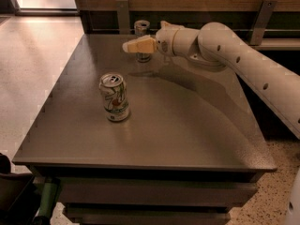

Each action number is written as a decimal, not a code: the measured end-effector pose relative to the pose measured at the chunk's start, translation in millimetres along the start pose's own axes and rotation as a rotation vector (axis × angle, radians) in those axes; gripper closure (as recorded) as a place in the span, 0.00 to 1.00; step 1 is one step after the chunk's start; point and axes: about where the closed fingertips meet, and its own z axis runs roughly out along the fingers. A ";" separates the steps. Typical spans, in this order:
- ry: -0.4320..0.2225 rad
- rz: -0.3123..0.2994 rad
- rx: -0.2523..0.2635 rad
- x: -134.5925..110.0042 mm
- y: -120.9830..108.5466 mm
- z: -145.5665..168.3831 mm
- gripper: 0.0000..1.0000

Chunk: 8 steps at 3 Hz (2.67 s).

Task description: Pick redbull can

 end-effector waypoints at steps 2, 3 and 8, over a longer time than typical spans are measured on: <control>-0.035 0.023 -0.027 7.5 14.4 18.6 0.18; -0.035 0.023 -0.031 7.2 16.3 20.2 0.41; -0.041 0.018 -0.038 -2.9 20.8 21.3 1.00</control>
Offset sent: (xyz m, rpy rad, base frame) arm 0.0015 0.0273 -0.0145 0.0582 -0.0108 0.0323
